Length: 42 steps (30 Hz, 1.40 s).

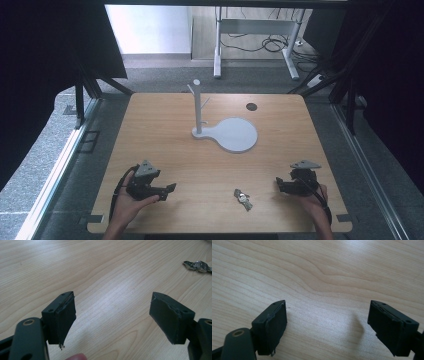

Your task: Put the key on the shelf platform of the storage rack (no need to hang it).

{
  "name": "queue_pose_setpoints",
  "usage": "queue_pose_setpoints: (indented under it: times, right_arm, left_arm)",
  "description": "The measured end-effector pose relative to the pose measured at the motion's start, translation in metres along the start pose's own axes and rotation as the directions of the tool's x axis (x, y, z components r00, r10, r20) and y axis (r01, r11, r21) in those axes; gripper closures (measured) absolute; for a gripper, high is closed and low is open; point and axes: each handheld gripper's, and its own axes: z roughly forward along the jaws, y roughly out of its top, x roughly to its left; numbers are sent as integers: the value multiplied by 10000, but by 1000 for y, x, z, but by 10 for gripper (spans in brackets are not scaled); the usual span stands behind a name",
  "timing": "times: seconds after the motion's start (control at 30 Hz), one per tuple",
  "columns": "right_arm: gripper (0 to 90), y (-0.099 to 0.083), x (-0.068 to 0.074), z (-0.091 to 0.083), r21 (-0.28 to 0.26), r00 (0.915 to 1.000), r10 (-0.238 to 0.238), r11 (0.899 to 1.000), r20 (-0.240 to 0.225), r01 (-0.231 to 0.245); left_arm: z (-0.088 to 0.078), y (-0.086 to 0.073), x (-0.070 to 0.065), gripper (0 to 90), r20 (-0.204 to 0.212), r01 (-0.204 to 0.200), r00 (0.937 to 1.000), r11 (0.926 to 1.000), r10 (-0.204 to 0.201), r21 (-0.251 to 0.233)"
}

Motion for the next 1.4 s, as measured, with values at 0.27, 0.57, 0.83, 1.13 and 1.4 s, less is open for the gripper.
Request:
queue_pose_setpoints:
  times: [0.27, 0.57, 0.83, 1.13, 1.4]
  right_arm:
    - [148, 0, -1, -4, 84, 9997, 186, 9998, -152, -185]
    - [181, -2, -3, -4, 262, 9986, 183, 9995, -487, -171]
    - [239, -1, 0, -6, 196, 9960, -82, 9998, -887, 99]
    - [318, 4, 1, -14, 16, 9920, -499, 9987, -1158, 505]
    - [367, 12, 6, -23, -138, 9884, -791, 9969, -1294, 779]
  left_arm:
    - [2, 0, -1, 215, -36, -28, 10000, 9999, 28, 123]
    - [6, -1, 0, 215, -93, -26, 10000, 9997, 28, 234]
    - [6, -1, -1, 215, -108, 7, 9999, 9997, -5, 244]
    - [11, 0, -5, 215, -28, -81, 10000, 9992, 82, 403]
    - [11, 1, -7, 215, 53, -87, 9999, 9989, 85, 451]
